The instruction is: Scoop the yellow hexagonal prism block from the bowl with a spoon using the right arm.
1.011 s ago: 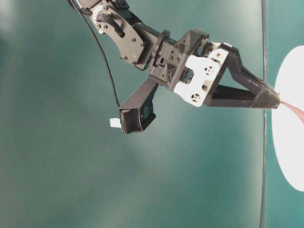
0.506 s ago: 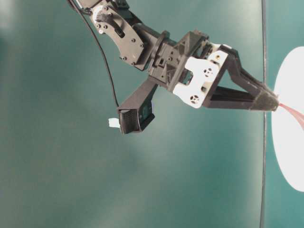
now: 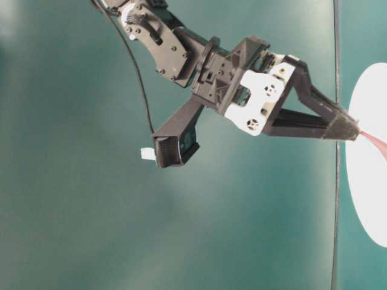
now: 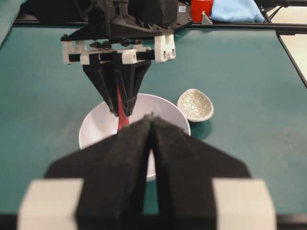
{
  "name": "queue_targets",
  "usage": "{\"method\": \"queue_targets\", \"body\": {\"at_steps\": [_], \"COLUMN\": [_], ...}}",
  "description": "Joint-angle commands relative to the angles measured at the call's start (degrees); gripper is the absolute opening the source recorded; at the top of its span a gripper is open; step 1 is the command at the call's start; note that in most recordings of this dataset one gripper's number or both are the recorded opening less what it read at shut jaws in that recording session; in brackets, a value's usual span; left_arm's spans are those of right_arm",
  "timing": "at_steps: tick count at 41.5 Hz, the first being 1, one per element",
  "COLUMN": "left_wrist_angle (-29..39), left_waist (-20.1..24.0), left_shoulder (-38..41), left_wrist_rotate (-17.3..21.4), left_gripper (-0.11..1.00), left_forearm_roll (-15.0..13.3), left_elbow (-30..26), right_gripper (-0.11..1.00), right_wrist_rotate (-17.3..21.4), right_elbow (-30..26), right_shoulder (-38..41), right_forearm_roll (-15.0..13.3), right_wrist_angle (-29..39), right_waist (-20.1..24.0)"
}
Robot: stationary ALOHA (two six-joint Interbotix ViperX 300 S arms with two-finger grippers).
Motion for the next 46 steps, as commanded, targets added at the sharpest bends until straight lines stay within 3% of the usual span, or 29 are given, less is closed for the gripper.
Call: {"method": "queue_targets", "body": {"at_steps": [1, 31, 36, 46], "left_wrist_angle": [-0.26, -0.26, -0.26, -0.26], "left_waist": [0.09, 0.09, 0.09, 0.09], "left_shoulder": [0.35, 0.44, 0.44, 0.44], "left_wrist_rotate": [0.09, 0.18, 0.18, 0.18], "left_gripper": [0.02, 0.02, 0.02, 0.02], "left_forearm_roll": [0.09, 0.18, 0.18, 0.18], "left_elbow": [-1.67, -1.67, -1.67, -1.67], "right_gripper": [0.25, 0.23, 0.09, 0.1], "right_wrist_rotate": [0.09, 0.62, 0.62, 0.53], "right_elbow": [0.18, 3.78, 3.87, 3.78], "right_shoulder": [-1.67, -2.46, -2.46, -2.55], "right_forearm_roll": [0.0, 0.35, 0.35, 0.26], "right_wrist_angle": [-1.14, -5.63, -5.63, -5.63], "right_waist": [0.18, 1.41, 1.49, 1.49]}}
